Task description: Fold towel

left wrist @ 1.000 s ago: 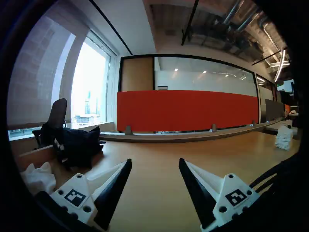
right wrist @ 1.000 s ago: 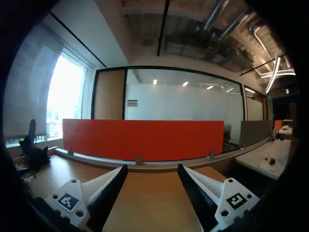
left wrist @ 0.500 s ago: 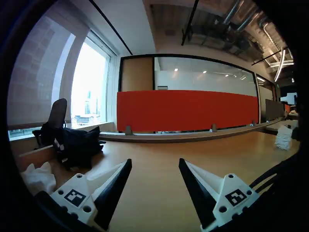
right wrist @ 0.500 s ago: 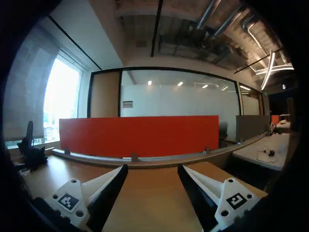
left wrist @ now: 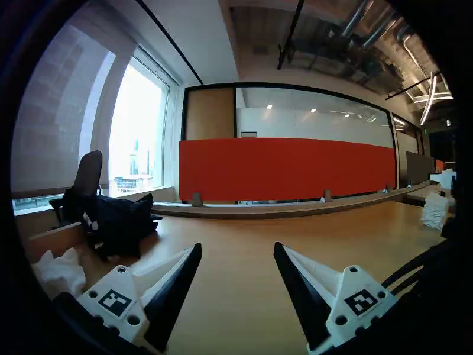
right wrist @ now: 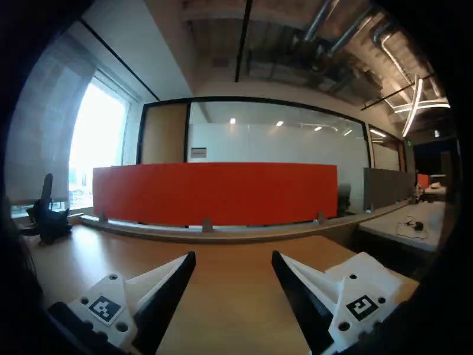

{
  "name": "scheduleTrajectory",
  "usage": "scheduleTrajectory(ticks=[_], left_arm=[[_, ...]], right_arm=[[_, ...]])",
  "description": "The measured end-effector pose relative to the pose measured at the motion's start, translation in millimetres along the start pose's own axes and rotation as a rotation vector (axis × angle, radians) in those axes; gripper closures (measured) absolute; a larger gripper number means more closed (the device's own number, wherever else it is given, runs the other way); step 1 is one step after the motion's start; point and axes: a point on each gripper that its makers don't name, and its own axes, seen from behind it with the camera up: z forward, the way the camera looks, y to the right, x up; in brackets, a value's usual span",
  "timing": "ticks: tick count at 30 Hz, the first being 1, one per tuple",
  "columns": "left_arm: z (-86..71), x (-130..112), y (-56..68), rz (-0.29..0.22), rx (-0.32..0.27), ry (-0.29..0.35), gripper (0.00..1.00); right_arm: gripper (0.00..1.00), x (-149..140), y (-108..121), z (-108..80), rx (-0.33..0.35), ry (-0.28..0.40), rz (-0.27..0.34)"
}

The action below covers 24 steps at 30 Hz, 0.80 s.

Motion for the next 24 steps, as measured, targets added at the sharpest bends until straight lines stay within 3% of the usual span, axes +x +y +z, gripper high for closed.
scheduleTrajectory(ticks=[24], left_arm=[[-0.9, -0.2, 0.1, 0.0, 0.0, 0.0, 0.1]], right_arm=[[0.0, -41.1, -1.6, -3.3, 0.014, -0.021, 0.01]])
